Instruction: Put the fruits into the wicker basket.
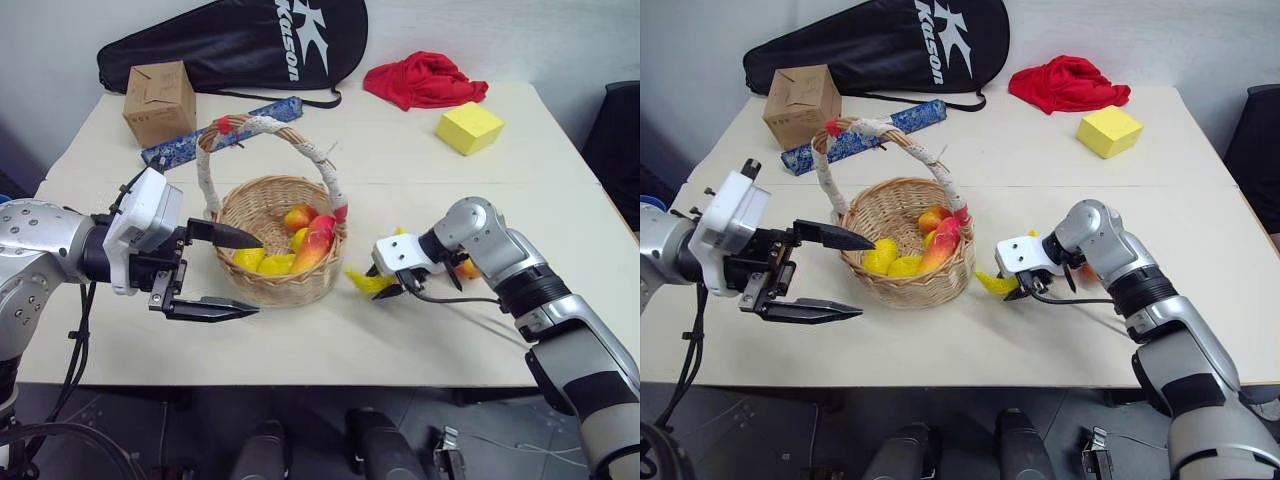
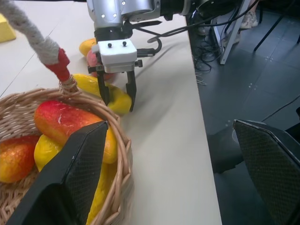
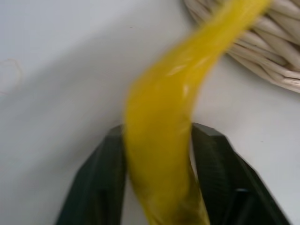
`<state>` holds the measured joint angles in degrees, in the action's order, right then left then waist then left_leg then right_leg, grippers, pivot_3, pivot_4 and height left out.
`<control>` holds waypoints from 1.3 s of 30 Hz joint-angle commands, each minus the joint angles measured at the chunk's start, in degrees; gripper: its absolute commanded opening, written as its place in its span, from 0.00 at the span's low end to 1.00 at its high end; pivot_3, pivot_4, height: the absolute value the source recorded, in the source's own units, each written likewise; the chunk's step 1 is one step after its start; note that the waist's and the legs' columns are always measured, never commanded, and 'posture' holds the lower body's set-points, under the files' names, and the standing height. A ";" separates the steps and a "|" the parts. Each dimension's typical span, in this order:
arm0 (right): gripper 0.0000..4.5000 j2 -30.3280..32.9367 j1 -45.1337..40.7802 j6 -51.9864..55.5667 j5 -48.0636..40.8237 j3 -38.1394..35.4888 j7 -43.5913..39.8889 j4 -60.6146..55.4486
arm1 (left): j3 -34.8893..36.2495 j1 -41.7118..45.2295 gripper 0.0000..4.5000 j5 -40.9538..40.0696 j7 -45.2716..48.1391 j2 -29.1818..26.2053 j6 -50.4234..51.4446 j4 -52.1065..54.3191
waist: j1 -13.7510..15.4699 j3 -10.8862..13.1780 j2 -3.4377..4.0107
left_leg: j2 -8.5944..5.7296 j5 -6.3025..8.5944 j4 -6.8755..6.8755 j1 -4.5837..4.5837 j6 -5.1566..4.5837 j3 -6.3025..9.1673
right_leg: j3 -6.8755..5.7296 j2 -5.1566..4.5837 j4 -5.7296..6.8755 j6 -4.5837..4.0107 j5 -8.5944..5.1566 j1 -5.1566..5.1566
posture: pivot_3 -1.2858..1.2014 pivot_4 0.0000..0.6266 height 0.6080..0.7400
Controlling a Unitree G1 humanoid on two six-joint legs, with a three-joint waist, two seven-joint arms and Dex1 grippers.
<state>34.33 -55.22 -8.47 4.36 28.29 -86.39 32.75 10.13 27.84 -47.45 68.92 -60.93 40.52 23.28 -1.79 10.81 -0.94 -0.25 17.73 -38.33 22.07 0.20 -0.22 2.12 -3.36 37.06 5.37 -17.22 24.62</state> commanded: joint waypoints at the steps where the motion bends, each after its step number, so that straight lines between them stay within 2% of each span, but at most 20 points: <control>1: 0.19 2.27 2.27 4.54 -4.47 -3.73 -3.83 -6.74 | 0.82 2.41 1.00 -2.64 0.57 -0.52 1.02 2.38 | 0.03 0.00 0.00 | 0.00 0.00 0.01 0.01 0.00 0.04 | -0.02 0.00 0.01 0.00 0.00 0.01 | 0.52 0.24 1.00; 8: 0.18 11.44 12.47 26.01 -26.28 -12.27 -5.67 -34.33 | 0.80 4.07 1.00 -3.85 1.14 -0.40 1.91 2.25 | 0.27 0.00 0.00 | -0.01 0.00 0.08 0.18 0.01 0.30 | -0.05 -0.06 -0.06 -0.01 -0.01 -0.01 | 0.52 0.24 1.00; 11: 0.18 16.05 15.00 36.23 -35.78 -16.50 -5.76 -43.28 | 2.50 3.60 1.00 -3.04 1.26 -1.18 1.54 0.04 | 0.03 0.00 0.00 | -0.02 0.01 0.07 0.12 -0.01 0.29 | -0.05 -0.05 -0.13 -0.01 -0.01 -0.02 | 0.52 0.24 1.00; 13: 0.18 17.49 14.21 43.96 -44.40 -19.34 -4.88 -48.34 | 6.47 2.62 1.00 -3.99 1.60 -2.56 2.68 -3.21 | 0.02 0.01 -0.01 | -0.01 0.00 0.08 0.07 0.00 0.33 | -0.03 -0.05 -0.07 -0.03 -0.02 -0.04 | 0.52 0.24 1.00; 15: 0.18 15.91 12.14 49.60 -50.11 -20.74 -1.13 -50.92 | 9.34 1.87 1.00 -5.12 2.31 -3.69 3.57 -4.59 | -0.30 0.01 -0.01 | 0.04 -0.01 0.09 0.03 0.02 0.36 | -0.03 0.00 -0.02 -0.07 -0.04 -0.04 | 0.52 0.24 1.00; 19: 0.18 9.17 7.81 54.58 -55.07 -20.88 5.29 -52.57 | 11.96 2.87 1.00 -7.55 1.71 -4.87 5.78 -4.51 | -0.23 0.01 -0.02 | 0.06 -0.03 0.11 0.01 0.06 0.45 | 0.05 -0.03 0.04 -0.13 -0.07 -0.04 | 0.52 0.24 1.00; 21: 0.18 2.50 3.63 55.78 -55.96 -20.42 9.89 -49.93 | 13.62 3.09 1.00 -9.00 1.56 -5.90 7.28 -4.34 | -0.01 0.03 -0.05 | 0.02 -0.04 0.12 0.05 0.08 0.52 | 0.01 -0.07 0.01 -0.13 -0.07 -0.05 | 0.52 0.24 1.00; 24: 0.18 -4.57 -0.95 55.09 -54.20 -19.13 12.71 -45.76 | 15.37 1.53 1.00 -8.99 1.90 -7.63 8.11 -3.25 | -0.09 0.04 -0.06 | 0.01 -0.05 0.12 0.11 0.09 0.53 | 0.01 -0.09 0.01 -0.12 -0.07 0.01 | 0.52 0.24 1.00; 28: 0.18 -11.01 -4.51 49.95 -48.10 -15.76 13.42 -40.67 | 18.14 -1.36 1.00 -9.34 1.62 -8.99 8.97 -1.61 | -0.03 0.04 -0.06 | 0.01 -0.07 0.25 0.12 0.12 0.56 | -0.04 -0.11 -0.10 -0.14 -0.07 0.02 | 0.52 0.24 1.00; 32: 0.18 -16.33 -6.38 38.49 -35.48 -9.26 15.42 -33.48 | 21.72 -3.54 1.00 -10.17 0.47 -9.45 10.33 -0.44 | -0.10 0.03 -0.07 | -0.01 -0.07 0.22 0.17 0.12 0.55 | -0.05 -0.12 -0.08 -0.14 -0.07 0.05 | 0.52 0.24 1.00; 36: 0.18 -20.66 -7.93 26.86 -22.11 -4.64 21.96 -23.66 | 24.12 -5.08 1.00 -10.96 -0.58 -9.46 11.37 1.12 | -0.31 0.03 -0.08 | -0.02 -0.08 0.22 0.15 0.15 0.54 | -0.07 -0.10 -0.03 -0.14 -0.07 0.08 | 0.52 0.24 1.00; 39: 0.41 -22.65 -9.03 25.46 -19.20 -5.67 24.88 -19.61 | 25.00 -5.83 1.00 -11.67 -1.37 -9.48 11.65 1.71 | -0.53 0.01 -0.12 | -0.02 -0.13 0.23 0.18 0.23 0.54 | -0.06 -0.10 0.01 -0.15 -0.08 0.13 | 0.52 0.24 1.00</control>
<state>12.26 -62.47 18.87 -16.11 24.10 -62.93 13.09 32.92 22.08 -58.12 68.05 -69.64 52.19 24.19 -2.32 10.82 -1.06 -0.27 17.54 -38.08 22.27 0.53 0.32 2.06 -3.47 37.07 5.22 -17.30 24.76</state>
